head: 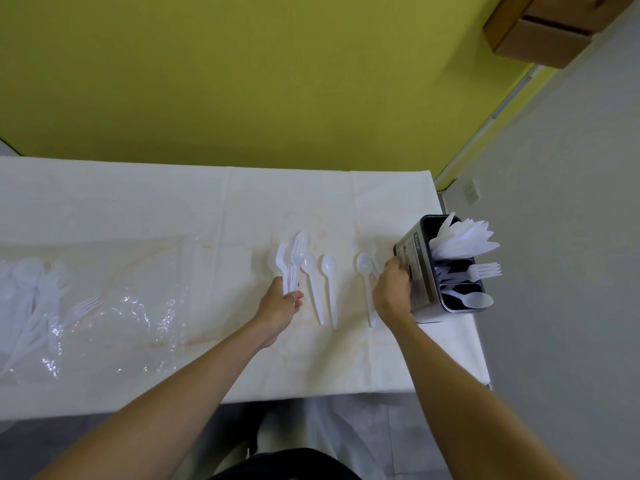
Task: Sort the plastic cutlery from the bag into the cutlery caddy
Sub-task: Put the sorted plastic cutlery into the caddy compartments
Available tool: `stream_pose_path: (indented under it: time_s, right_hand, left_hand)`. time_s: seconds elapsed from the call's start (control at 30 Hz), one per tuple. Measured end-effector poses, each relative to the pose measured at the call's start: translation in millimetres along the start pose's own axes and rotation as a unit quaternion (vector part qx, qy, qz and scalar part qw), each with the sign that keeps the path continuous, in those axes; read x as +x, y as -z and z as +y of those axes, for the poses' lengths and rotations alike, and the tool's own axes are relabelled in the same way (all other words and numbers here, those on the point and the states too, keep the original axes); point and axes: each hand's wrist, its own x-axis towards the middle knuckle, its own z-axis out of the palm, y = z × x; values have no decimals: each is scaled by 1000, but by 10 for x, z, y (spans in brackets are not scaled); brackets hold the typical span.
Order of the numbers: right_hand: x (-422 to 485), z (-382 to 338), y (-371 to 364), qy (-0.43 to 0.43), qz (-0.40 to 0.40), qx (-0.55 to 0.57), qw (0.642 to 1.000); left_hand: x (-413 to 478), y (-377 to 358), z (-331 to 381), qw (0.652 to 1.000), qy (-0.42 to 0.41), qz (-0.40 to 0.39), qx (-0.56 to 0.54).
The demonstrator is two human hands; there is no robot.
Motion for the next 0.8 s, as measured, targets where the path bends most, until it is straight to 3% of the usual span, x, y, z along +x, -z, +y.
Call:
stream_pose_path:
  time_s: [0.23,0.53,0.7,0.8]
  right_hand:
    - [-191,84,37,-81,-79,102,988]
    - [-68,-35,83,-86,-91,117,985]
    - [-217,-117,381,-42,-23,181,982]
    - [-383,-128,846,22,18,274,961]
  left_hand:
    - [-21,-38,50,998,3,-30,57]
    - [-79,-116,73,996,-23,-70,58]
    - [-72,-164,136,998,-40,-58,-5]
    - [-102,-237,304,994,-99,-34,10]
